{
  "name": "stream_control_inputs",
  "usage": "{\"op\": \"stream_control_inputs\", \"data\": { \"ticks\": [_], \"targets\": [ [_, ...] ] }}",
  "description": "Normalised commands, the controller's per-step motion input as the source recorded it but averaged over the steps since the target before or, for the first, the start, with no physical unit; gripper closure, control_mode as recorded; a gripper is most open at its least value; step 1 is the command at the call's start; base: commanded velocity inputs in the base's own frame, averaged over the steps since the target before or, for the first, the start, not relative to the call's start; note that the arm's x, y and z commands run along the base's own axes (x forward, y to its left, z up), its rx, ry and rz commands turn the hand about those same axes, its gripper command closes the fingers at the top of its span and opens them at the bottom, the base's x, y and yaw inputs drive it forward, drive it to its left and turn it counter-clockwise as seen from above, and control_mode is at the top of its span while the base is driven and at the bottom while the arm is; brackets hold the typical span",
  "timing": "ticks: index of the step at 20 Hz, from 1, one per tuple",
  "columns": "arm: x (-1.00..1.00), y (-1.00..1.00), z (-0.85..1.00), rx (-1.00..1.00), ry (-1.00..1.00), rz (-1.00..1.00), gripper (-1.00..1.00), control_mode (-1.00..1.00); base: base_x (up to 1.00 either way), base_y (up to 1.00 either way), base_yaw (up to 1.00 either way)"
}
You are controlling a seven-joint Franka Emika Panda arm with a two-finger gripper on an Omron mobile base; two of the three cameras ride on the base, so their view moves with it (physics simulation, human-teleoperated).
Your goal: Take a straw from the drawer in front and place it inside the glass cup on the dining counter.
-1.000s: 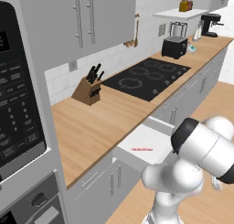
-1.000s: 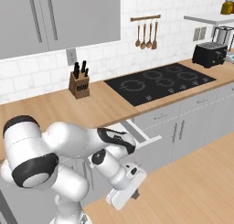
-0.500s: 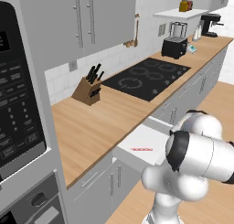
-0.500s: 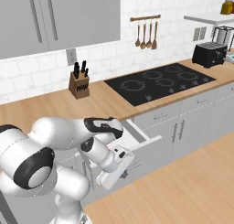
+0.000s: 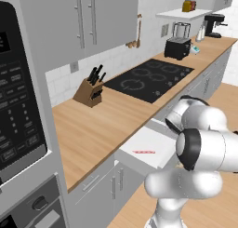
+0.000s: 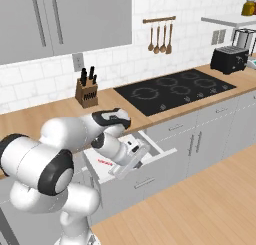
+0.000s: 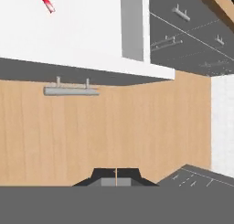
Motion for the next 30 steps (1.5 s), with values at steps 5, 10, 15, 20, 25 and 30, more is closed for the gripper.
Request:
{"op": "stream_control_inputs", "data": {
  "ticks": [5, 10, 15, 20, 25, 30],
  "targets": [
    [0.65, -0.38, 1.00, 0.24, -0.03, -0.35, 1.00, -1.00, 0.00, 0.00, 0.00],
    [0.60, 0.29, 1.00, 0.03, 0.10, -0.38, 1.00, -1.00, 0.00, 0.00, 0.00],
    [0.66, 0.08, 1.00, 0.09, 0.12, -0.18, 1.00, -1.00, 0.00, 0.00, 0.00],
    [0.26, 0.17, 0.15, -0.01, 0.10, -0.08, 1.00, -1.00, 0.00, 0.00, 0.00],
    [0.00, 0.19, 0.01, 0.10, 0.02, 0.00, 1.00, -1.00, 0.00, 0.00, 0.00],
    [0.00, 0.59, 0.08, 0.23, 0.21, 0.09, 1.00, -1.00, 0.00, 0.00, 0.00]
  ]
}}
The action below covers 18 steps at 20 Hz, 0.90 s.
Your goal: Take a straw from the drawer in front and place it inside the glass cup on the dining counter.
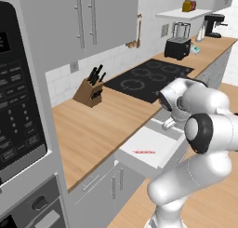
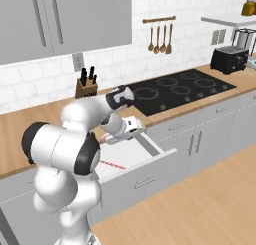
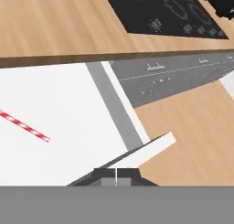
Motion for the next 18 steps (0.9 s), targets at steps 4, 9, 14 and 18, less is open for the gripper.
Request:
{"op": "stream_control_inputs", "data": {
  "ticks": [4, 9, 14, 18],
  "targets": [
    [0.00, 0.50, 0.22, 0.22, 0.26, 0.12, 1.00, -1.00, 0.00, 0.00, 0.00],
    [0.00, 0.15, 0.06, 0.08, 0.51, 0.01, 1.00, -1.00, 0.00, 0.00, 0.00],
    [0.01, 0.08, 0.00, 0.01, 0.78, -0.05, 1.00, -1.00, 0.00, 0.00, 0.00],
    [0.08, 0.25, 0.08, 0.00, 0.63, -0.15, 1.00, -1.00, 0.00, 0.00, 0.00]
  ]
}}
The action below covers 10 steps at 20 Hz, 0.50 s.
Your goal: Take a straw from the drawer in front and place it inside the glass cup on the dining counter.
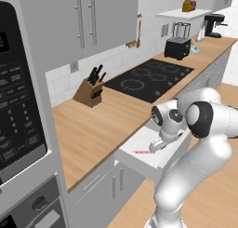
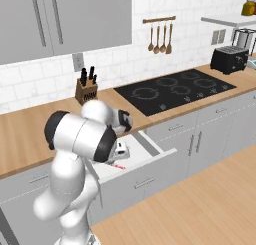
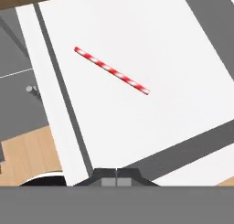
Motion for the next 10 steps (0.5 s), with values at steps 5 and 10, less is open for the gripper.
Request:
{"op": "stream_control_inputs", "data": {
  "ticks": [5, 10],
  "targets": [
    [0.01, 0.20, 0.43, 0.00, 0.39, -0.14, -1.00, -1.00, 0.00, 0.00, 0.00],
    [0.05, -0.20, 0.29, 0.00, 0.13, -0.01, -1.00, -1.00, 0.00, 0.00, 0.00]
  ]
}}
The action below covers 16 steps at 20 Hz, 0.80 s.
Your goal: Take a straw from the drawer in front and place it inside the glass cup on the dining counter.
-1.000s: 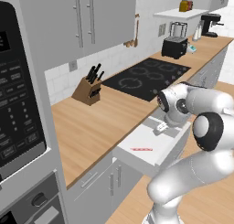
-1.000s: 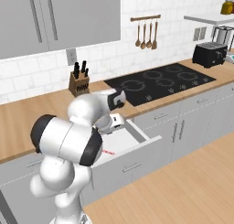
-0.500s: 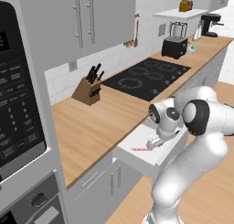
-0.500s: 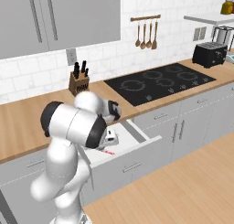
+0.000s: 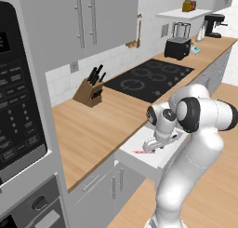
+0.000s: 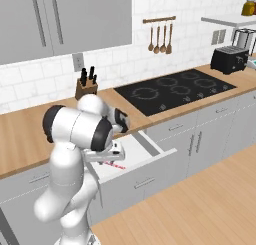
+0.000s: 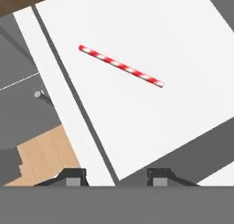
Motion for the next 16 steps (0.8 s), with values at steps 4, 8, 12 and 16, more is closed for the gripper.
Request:
{"op": "stream_control_inputs", "data": {
  "ticks": [4, 8, 12, 16],
  "targets": [
    [0.08, -0.45, 0.00, 0.00, 0.00, 0.23, -1.00, -1.00, 0.00, 0.00, 0.00],
    [0.12, -0.26, 0.02, 0.00, 0.00, 0.35, -1.00, -1.00, 0.00, 0.00, 0.00],
    [0.40, 0.00, 0.06, 0.00, 0.01, 0.37, -1.00, -1.00, 0.00, 0.00, 0.00],
    [0.63, 0.01, 0.01, -0.01, 0.12, 0.34, -1.00, -1.00, 0.00, 0.00, 0.00]
  ]
}}
